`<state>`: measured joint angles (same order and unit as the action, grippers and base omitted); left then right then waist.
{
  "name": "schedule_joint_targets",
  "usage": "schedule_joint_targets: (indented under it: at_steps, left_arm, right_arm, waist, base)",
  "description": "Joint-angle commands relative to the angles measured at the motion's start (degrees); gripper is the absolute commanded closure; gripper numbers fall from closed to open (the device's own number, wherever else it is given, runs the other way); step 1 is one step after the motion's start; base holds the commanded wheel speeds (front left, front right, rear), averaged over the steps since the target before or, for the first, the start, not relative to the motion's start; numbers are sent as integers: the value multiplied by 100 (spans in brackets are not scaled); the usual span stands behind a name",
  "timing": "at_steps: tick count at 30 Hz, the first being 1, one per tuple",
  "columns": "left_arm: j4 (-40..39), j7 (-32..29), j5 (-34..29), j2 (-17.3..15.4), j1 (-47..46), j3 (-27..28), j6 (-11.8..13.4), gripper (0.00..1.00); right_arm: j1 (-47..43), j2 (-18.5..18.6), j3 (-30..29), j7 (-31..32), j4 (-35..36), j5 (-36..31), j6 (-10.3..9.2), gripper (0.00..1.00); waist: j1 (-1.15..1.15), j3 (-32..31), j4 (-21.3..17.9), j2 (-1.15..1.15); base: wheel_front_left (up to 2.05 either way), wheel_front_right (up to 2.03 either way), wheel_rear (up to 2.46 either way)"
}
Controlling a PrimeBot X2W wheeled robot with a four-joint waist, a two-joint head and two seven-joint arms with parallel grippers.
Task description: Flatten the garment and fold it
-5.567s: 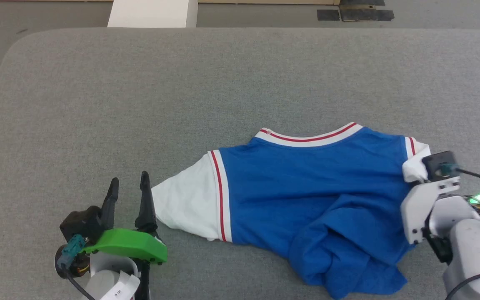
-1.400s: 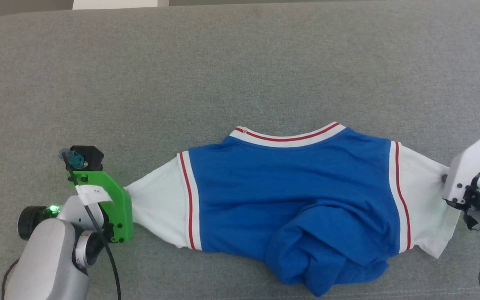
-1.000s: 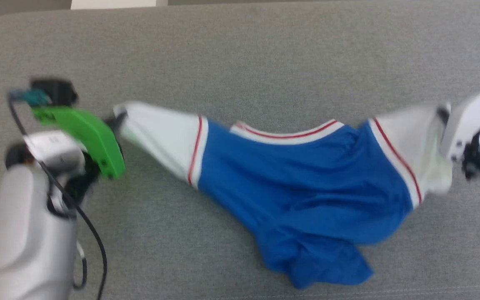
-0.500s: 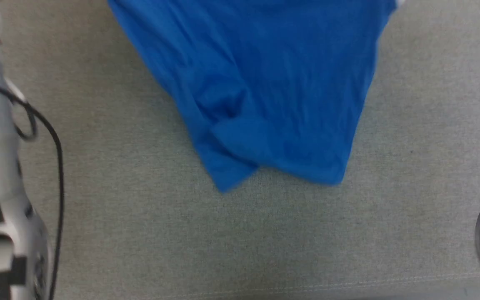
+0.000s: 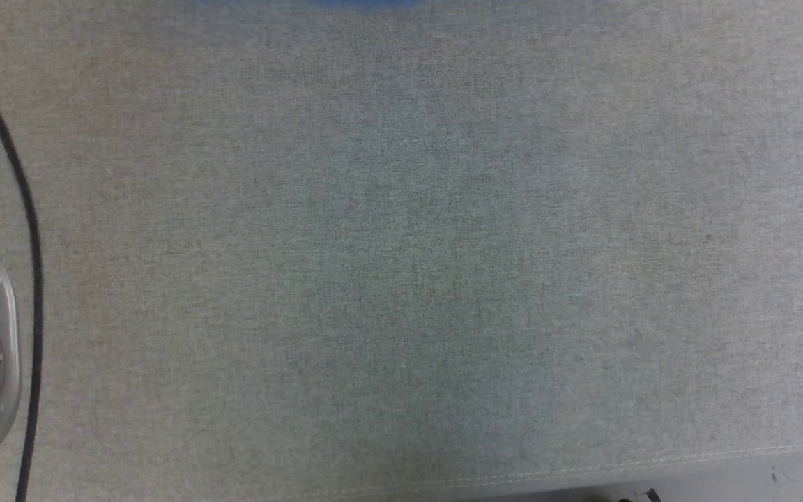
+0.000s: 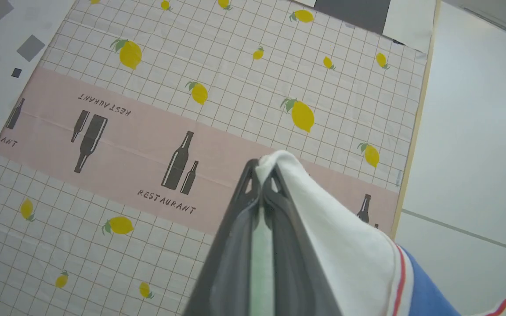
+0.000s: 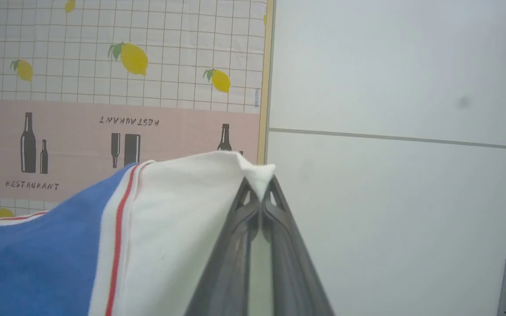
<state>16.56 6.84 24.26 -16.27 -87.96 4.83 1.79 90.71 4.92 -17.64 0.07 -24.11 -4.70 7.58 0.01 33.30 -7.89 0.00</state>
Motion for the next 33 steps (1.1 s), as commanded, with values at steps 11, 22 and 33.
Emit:
schedule_joint_targets:
  at_steps: [11,22,33]
  left_arm:
    - [787,-19,65,-80,1264,-341,-561,100]
    - [1277,-1095,295,-82,4269,-907,-793,100]
    - [375,-2263,1280,204,6945,-781,-715,100]
  right_arm:
    - [-983,-41,541,-531,-755,422,-9,100]
    - [-3790,201,1642,-431,-907,1775,-9,100]
    - [-6491,627,1960,544,111,2169,-9,100]
  waist:
    - [-1,-488,110,0]
    - [-1,-1219,171,0]
    - [-1,-1995,242,0]
  base:
    - [0,0,0]
    - [0,0,0]
    - [0,0,0]
